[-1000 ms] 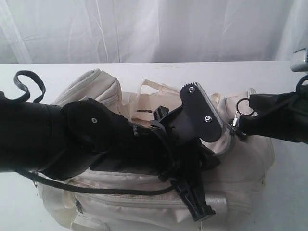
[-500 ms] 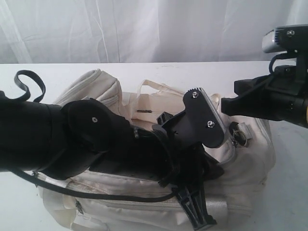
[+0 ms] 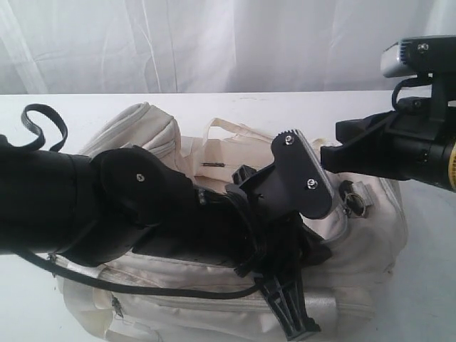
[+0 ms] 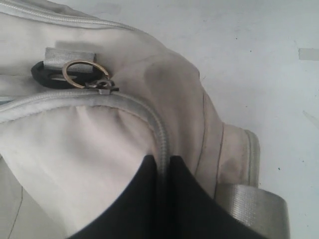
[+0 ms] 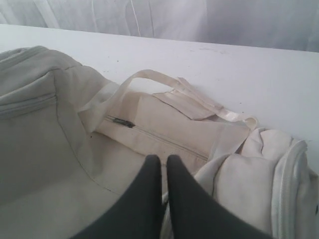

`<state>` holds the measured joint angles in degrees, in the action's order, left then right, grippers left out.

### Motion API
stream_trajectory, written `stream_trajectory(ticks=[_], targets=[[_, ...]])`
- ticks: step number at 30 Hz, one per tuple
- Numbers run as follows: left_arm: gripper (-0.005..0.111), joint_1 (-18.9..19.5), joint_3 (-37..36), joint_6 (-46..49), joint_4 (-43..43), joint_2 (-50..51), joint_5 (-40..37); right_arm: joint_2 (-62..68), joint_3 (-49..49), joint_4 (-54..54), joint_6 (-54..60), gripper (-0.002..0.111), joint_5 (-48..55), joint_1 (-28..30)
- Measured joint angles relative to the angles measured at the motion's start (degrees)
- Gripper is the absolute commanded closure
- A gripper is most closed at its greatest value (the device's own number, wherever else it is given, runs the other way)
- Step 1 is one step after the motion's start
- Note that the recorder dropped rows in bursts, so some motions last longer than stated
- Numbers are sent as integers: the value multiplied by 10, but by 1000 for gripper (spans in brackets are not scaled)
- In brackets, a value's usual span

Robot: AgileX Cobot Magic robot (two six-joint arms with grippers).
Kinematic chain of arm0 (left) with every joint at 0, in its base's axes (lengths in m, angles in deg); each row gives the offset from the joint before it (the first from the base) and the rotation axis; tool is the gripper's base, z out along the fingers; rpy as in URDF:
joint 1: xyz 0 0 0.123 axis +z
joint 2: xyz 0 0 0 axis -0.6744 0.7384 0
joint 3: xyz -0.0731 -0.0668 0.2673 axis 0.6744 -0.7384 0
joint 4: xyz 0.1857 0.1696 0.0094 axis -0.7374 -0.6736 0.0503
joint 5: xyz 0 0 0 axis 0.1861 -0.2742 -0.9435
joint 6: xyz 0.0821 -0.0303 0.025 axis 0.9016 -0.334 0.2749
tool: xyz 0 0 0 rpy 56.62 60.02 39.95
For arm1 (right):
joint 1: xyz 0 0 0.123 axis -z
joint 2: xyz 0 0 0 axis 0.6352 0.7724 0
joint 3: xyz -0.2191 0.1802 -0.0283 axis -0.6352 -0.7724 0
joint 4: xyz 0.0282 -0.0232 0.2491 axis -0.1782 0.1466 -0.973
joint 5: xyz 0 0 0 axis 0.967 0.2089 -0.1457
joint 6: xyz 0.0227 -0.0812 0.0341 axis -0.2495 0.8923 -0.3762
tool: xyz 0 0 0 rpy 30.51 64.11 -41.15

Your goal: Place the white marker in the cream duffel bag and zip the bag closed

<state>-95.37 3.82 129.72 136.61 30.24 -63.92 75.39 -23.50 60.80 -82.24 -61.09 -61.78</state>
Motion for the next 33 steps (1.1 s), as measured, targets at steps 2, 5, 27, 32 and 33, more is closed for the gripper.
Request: stream_trajectory(ticks=[2,5,27,32,33], targets=[[102,0,0,1,0,-1,10,-1,-10,0,-1,90,-1,0],[102,0,0,1,0,-11,22,-1,-33,0,-2,87,1,0],[102,-1,0,4,-2,-23,32,-48,-115,0,-12,87,51,0],[102,-1,0,4,-4,-23,29,-48,-116,0,-8,87,52,0],[102,-1,0,4,-4,-23,29,-48,-117,0,-7,87,52,0]])
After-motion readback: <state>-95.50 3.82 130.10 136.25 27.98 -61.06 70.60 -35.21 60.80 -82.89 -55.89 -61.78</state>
